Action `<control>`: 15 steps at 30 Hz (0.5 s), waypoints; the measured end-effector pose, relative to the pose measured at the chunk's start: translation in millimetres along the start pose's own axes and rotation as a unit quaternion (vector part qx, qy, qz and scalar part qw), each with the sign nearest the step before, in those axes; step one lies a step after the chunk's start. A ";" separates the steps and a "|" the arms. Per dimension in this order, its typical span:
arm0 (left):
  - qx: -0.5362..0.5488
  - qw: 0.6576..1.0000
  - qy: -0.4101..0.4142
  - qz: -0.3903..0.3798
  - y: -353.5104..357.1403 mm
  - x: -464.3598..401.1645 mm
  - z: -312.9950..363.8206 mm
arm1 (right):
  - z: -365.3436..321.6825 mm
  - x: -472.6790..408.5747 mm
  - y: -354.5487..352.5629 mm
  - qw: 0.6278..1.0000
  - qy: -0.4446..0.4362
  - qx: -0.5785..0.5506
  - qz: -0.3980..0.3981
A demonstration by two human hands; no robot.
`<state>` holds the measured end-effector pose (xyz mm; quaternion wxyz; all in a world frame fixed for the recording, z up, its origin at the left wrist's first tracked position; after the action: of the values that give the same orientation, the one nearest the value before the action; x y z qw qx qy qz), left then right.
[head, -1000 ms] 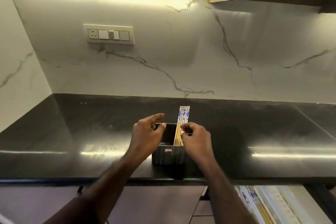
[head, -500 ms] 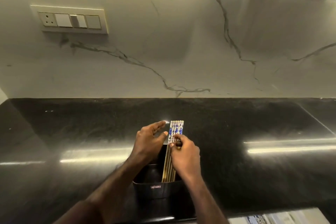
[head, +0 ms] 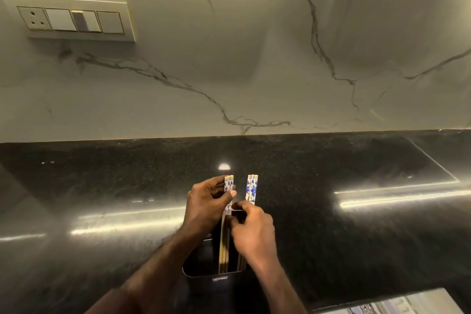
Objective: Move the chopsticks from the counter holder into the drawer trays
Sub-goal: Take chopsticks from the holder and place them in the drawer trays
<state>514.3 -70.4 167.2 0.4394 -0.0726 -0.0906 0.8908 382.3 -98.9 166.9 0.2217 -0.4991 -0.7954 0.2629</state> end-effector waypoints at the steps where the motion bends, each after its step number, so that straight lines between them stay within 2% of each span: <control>1: 0.017 1.000 -0.005 0.007 -2.2 1.3 -1.5 | -1.8 0.0 1.6 1.000 -0.003 0.001 -0.006; 6: 0.086 0.996 -0.014 0.013 -16.8 11.0 16.0 | -15.4 2.4 7.2 0.998 -0.046 -0.017 -0.036; 15: 0.138 0.987 0.074 0.022 -80.2 36.0 126.3 | -51.1 27.8 11.3 0.973 -0.154 -0.105 -0.140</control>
<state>527.9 -6.1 306.3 0.4308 -0.0789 0.0673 0.8965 410.2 -59.4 201.2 0.0780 -0.3570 -0.9050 0.2179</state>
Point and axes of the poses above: each hand's wrist, its own x-axis away from the middle knuckle, its own y-axis out of the palm, z = x × y, the point moved 7 cm from there along -x, towards the middle knuckle, and after that the axes turned 3 degrees about -x, right-handed, at the moved point
